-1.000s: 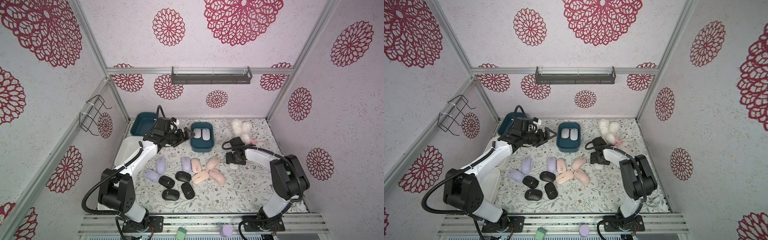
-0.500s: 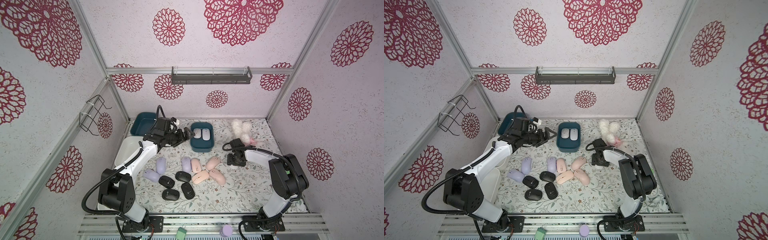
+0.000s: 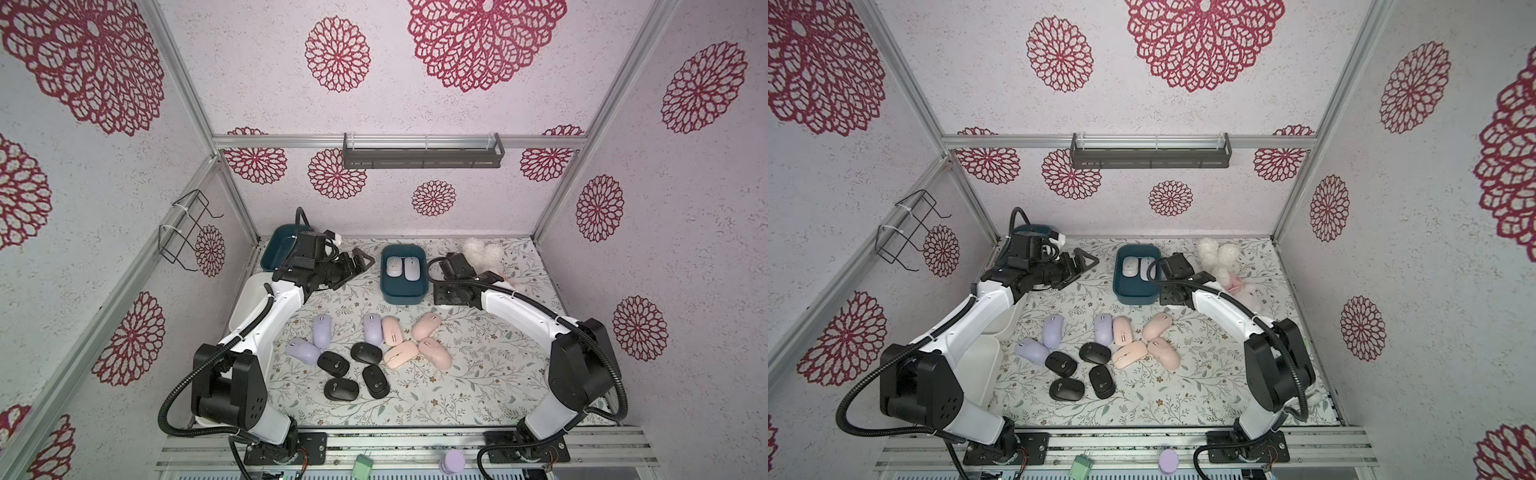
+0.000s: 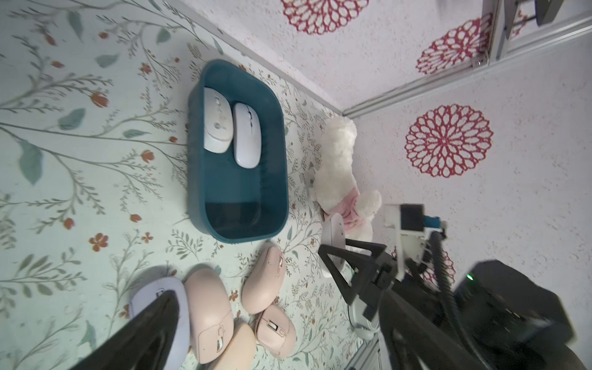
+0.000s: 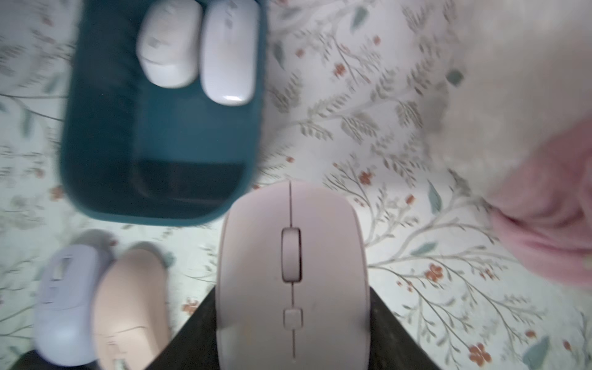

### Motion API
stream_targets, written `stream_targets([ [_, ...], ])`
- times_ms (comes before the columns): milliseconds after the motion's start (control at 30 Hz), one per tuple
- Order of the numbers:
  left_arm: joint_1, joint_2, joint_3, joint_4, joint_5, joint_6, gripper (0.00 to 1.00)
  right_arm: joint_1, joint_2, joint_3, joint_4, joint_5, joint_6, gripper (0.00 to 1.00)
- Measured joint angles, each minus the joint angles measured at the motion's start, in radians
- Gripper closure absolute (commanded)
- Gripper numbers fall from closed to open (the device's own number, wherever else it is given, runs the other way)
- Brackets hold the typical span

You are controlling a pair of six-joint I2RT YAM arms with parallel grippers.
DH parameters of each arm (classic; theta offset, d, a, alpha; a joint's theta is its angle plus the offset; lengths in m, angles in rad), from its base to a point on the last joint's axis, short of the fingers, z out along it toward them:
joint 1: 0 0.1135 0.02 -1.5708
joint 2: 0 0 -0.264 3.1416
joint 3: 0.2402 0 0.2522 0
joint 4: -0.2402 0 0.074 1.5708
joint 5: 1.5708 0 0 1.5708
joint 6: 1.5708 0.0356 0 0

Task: Place the mice by color into the storage box
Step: Pick up the mouse from the center of the board, then place the mouse in the storage box.

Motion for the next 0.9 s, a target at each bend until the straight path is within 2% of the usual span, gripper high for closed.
stream_targets([
  [233, 0.071, -0.003, 0.0, -0.005, -0.039, -0.003, 0.01, 0.071, 0.248, 0.267, 0.093, -0.027, 0.064, 0.47],
  [367, 0.074, -0.003, 0.0, -0.005, -0.042, -0.006, 0.01, 0.074, 0.415, 0.382, 0.113, -0.029, 0.104, 0.47],
  [567, 0.074, -0.003, 0.0, -0.005, -0.038, -0.014, 0.01, 0.079, 0.59, 0.517, 0.104, -0.03, 0.15, 0.48],
  [800, 0.075, -0.003, 0.0, -0.004, -0.031, -0.025, 0.01, 0.084, 0.669, 0.588, 0.08, -0.042, 0.183, 0.47],
  [900, 0.075, -0.003, 0.0, -0.004, -0.03, -0.026, 0.01, 0.086, 0.692, 0.632, 0.055, -0.054, 0.187, 0.42],
])
